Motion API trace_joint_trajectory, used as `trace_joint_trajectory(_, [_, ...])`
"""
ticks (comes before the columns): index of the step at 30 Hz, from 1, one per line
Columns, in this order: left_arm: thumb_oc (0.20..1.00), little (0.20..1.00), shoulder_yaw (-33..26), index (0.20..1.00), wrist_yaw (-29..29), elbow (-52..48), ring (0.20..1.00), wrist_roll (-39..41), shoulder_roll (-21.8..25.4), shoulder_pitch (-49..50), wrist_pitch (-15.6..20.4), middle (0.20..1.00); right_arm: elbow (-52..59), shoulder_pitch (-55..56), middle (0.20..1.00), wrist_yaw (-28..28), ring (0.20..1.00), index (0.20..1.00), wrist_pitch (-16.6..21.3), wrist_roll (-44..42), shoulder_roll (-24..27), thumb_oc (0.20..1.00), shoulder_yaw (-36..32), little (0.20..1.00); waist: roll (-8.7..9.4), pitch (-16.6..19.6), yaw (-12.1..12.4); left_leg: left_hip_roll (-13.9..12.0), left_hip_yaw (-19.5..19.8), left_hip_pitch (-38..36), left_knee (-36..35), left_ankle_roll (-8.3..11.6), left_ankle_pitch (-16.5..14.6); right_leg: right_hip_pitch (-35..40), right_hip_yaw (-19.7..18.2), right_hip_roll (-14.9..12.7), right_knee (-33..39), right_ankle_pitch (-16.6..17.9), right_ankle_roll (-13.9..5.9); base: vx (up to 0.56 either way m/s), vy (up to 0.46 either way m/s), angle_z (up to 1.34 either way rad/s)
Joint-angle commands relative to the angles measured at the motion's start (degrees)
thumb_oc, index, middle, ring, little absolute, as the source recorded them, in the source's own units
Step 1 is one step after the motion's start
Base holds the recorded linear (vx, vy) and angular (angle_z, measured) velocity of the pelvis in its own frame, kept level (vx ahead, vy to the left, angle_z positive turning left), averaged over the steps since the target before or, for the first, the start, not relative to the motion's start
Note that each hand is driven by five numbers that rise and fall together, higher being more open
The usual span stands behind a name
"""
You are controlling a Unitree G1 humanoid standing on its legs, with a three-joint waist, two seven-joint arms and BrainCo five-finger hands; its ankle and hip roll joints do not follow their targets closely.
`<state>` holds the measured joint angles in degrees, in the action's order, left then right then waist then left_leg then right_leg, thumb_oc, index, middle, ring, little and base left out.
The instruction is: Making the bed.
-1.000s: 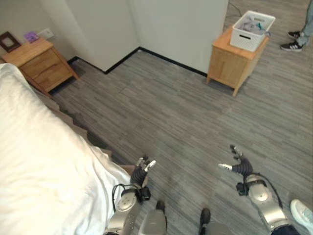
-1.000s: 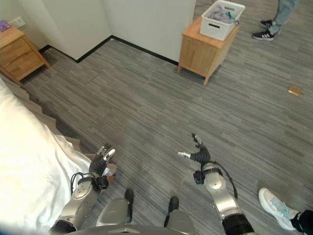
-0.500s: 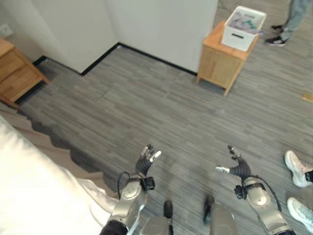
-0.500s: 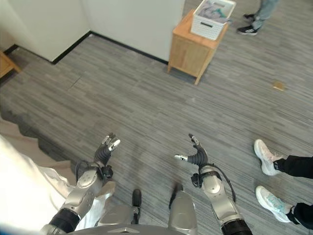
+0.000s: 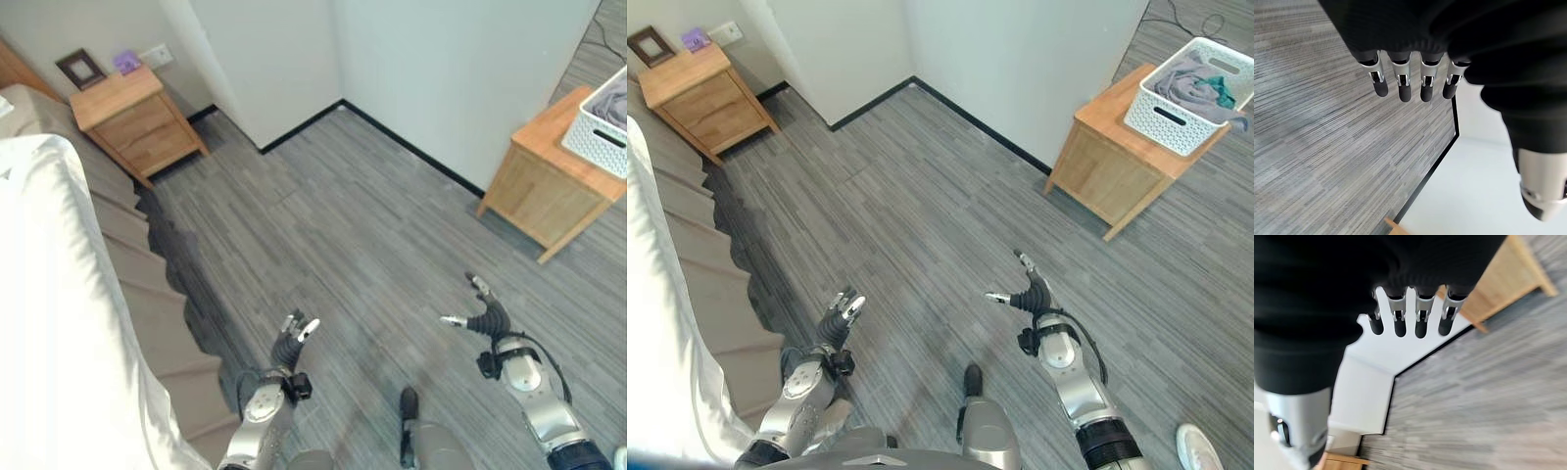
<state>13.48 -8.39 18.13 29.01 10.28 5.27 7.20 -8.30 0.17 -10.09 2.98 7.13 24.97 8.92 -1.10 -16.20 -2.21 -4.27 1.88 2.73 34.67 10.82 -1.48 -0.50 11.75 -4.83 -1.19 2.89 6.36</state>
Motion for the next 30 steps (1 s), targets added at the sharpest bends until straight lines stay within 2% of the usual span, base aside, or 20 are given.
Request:
trace_joint_trajectory(1, [1.000,1.000,-1.07,1.000,-0.22,-6.74,1.000,0.63,3.75,-0.28,2.51,1.000,4.74,0.08,1.000,-3.25,1.000,1.000,1.27,-0.43,0.83,1.000,-1.00,1.000,1.00,0.06,1.23,-5.18,-15.85,-0.11,-4.22,-2.82,-1.02,2.76,3.93,-6.05,6.19,-2.16,-12.75,0.30,-0.031,0.77])
trace_joint_trajectory(2, [1.000,1.000,-1.37,1.000,0.04,-7.35,1.000,0.25,3.68,-0.08,2.35,1.000,5.12,-0.25,1.000,-3.43,1.000,1.000,1.01,-0.95,0.29,1.000,-0.89,1.000,0.53,0.19,2.04,-5.61,-20.37,2.16,-12.24,-4.57,-3.42,5.52,5.69,-6.07,6.19,-3.79,-13.30,0.23,0.007,0.96])
trace_joint_trajectory(3, [1.000,1.000,-1.39,1.000,0.03,-7.37,1.000,0.24,3.69,-0.08,2.34,1.000,5.12,-0.28,1.000,-3.42,1.000,1.000,1.02,-0.96,0.28,1.000,-0.88,1.000,0.74,0.32,1.98,-5.28,-20.45,2.18,-12.73,-4.73,-3.02,5.31,5.71,-6.34,6.19,-3.64,-13.34,0.29,0.056,0.93])
trace_joint_trajectory(6, [1.000,1.000,-1.55,1.000,0.17,-6.56,1.000,-0.21,3.36,0.13,1.84,1.000,5.04,-0.14,1.000,-2.62,1.000,1.000,1.37,-3.00,-0.01,1.000,-0.58,1.000,-1.08,1.33,2.71,-6.03,-24.90,2.82,-25.22,-4.20,2.81,8.30,8.51,-5.45,6.04,-5.66,-13.99,0.24,0.096,0.76])
trace_joint_trajectory(7, [1.000,1.000,-1.71,1.000,0.86,-6.76,1.000,-0.41,3.02,1.33,1.45,1.000,5.14,0.42,1.000,-1.83,1.000,1.000,1.64,-3.32,-0.16,1.000,-0.52,1.000,-1.22,2.21,2.74,-6.15,-26.27,0.56,-30.52,-4.54,3.95,11.00,10.94,-5.77,5.10,-6.70,-14.55,0.26,0.107,0.78])
trace_joint_trajectory(8, [1.000,1.000,-1.71,1.000,0.86,-6.79,1.000,-0.41,3.03,1.39,1.44,1.000,5.16,0.47,1.000,-1.83,1.000,1.000,1.64,-3.32,-0.16,1.000,-0.51,1.000,-1.17,2.11,2.68,-6.00,-26.27,0.29,-30.78,-4.57,4.06,11.17,11.00,-5.86,5.08,-6.73,-14.60,0.26,0.119,0.75])
trace_joint_trajectory(11, [1.000,1.000,-1.56,1.000,1.23,-6.49,1.000,-1.01,3.27,2.10,0.41,1.000,4.78,2.11,1.000,-1.21,1.000,1.000,1.54,-2.08,-1.68,1.000,-0.70,1.000,0.01,4.19,3.26,-2.47,-24.04,-3.34,-36.36,-6.69,4.17,10.93,12.80,-8.44,-2.48,-7.12,-16.18,0.24,0.155,0.55])
trace_joint_trajectory(12, [1.000,1.000,-1.40,1.000,1.41,-6.38,1.000,-2.21,4.06,2.23,-0.07,1.000,4.90,3.24,1.000,-0.82,1.000,1.000,1.55,-1.71,-2.98,1.000,-0.82,1.000,0.54,4.25,3.03,-1.40,-23.59,-5.48,-38.42,-8.10,3.22,8.05,11.82,-10.98,-12.08,-5.61,-17.18,0.22,0.159,0.43])
trace_joint_trajectory(13, [1.000,1.000,-1.41,1.000,1.41,-6.38,1.000,-2.22,4.08,2.23,-0.08,1.000,4.91,3.24,1.000,-0.82,1.000,1.000,1.55,-1.70,-3.00,1.000,-0.81,1.000,0.67,4.30,3.07,-1.23,-23.66,-5.43,-38.41,-8.19,3.17,7.77,11.69,-11.25,-12.55,-5.83,-17.27,0.21,0.149,0.54])
trace_joint_trajectory(14, [1.000,1.000,-1.25,1.000,1.12,-6.05,1.000,-2.54,4.56,1.77,-0.30,1.000,4.66,3.17,1.000,-1.01,1.000,1.000,1.55,-1.22,-3.22,1.000,-0.47,1.000,1.03,3.84,2.65,-0.77,-22.75,-6.02,-38.93,-8.81,2.81,5.60,10.10,-12.42,-17.46,-3.69,-18.07,0.12,0.069,0.61])
trace_joint_trajectory(16, [1.000,1.000,-1.36,1.000,0.50,-5.50,1.000,-3.08,5.47,0.89,-0.47,1.000,4.37,3.52,1.000,-1.19,1.000,1.000,1.27,-1.08,-4.25,1.000,-0.65,1.000,0.91,3.30,1.72,-1.24,-20.64,-6.37,-39.67,-9.18,2.37,-0.19,5.48,-11.67,-24.61,-1.48,-18.06,0.16,0.047,0.98])
trace_joint_trajectory(17, [1.000,1.000,-1.39,1.000,0.27,-5.28,1.000,-3.29,5.89,0.48,-0.34,1.000,4.13,3.66,1.000,-1.34,1.000,1.000,1.39,-1.34,-4.53,1.000,-0.82,1.000,0.79,2.96,1.22,-1.57,-19.33,-6.35,-39.67,-8.99,2.31,-2.41,3.03,-10.01,-25.15,-2.40,-17.46,0.14,-0.024,0.90])
trace_joint_trajectory(18, [1.000,1.000,-1.57,1.000,0.22,-5.17,1.000,-3.15,6.06,0.23,-0.10,1.000,4.10,3.89,1.000,-1.46,1.000,1.000,1.44,-1.57,-4.62,1.000,-1.07,1.000,0.94,2.70,0.82,-1.47,-18.32,-6.49,-39.67,-8.73,2.17,-3.44,1.36,-9.12,-23.95,-3.69,-17.44,0.14,-0.063,0.75])
trace_joint_trajectory(21, [1.000,1.000,-1.67,1.000,0.83,-4.79,1.000,-3.48,6.89,-0.67,0.38,1.000,3.36,3.73,1.000,-1.59,1.000,1.000,1.79,-2.48,-4.46,1.000,-1.42,1.000,1.03,2.79,-0.01,-1.69,-15.52,-6.07,-39.67,-7.77,2.18,-4.39,-1.17,-7.17,-13.82,-5.11,-16.61,0.16,-0.123,1.12])
trace_joint_trajectory(22, [1.000,1.000,-1.74,1.000,0.89,-4.61,1.000,-3.64,7.02,-0.83,0.56,1.000,3.01,3.76,1.000,-1.69,1.000,1.000,1.79,-2.83,-4.59,1.000,-1.59,1.000,1.40,2.91,-0.40,-1.36,-14.62,-6.13,-39.67,-7.56,2.00,-4.67,-3.03,-6.52,-10.15,-4.74,-16.55,0.21,-0.209,0.70])
trace_joint_trajectory(23, [1.000,1.000,-1.94,1.000,0.99,-3.70,1.000,-3.61,7.01,-1.36,0.64,1.000,2.02,3.72,1.000,-1.86,1.000,1.000,1.67,-3.25,-4.79,1.000,-1.81,1.000,1.91,3.20,-1.26,-0.91,-12.85,-6.66,-39.67,-7.35,1.19,-3.89,-7.46,-5.29,-4.31,-3.37,-16.74,0.19,-0.201,0.79])
trace_joint_trajectory(24, [1.000,1.000,-2.19,1.000,1.10,-3.30,1.000,-3.51,7.13,-1.33,0.77,1.000,1.76,3.75,1.000,-1.74,1.000,1.000,1.60,-3.34,-5.06,1.000,-1.74,1.000,2.09,3.37,-1.33,-0.81,-12.39,-7.18,-39.67,-7.32,0.63,-3.06,-8.62,-5.17,-2.56,-2.84,-16.54,0.14,-0.153,0.88])
trace_joint_trajectory(27, [1.000,1.000,-3.00,1.000,1.23,-2.79,1.000,-3.78,6.91,-0.67,0.75,1.000,1.13,3.54,1.000,-1.67,1.000,1.000,1.58,-2.91,-5.30,1.000,-1.45,1.000,2.45,4.23,-0.67,-0.89,-12.64,-8.32,-39.53,-7.21,0.18,-1.33,-7.66,-6.23,-0.68,-1.76,-16.75,0.09,-0.087,0.59])
trace_joint_trajectory(30, [1.000,1.000,-4.02,1.000,1.43,-2.90,1.000,-3.74,6.26,1.16,0.74,1.000,0.73,3.47,1.000,-1.17,1.000,1.000,1.21,-2.03,-4.77,1.000,-1.03,1.000,2.35,5.95,-0.08,-1.15,-13.18,-9.66,-39.43,-6.89,-0.15,1.89,-7.10,-6.15,3.18,-0.77,-16.86,0.10,-0.091,-0.04])
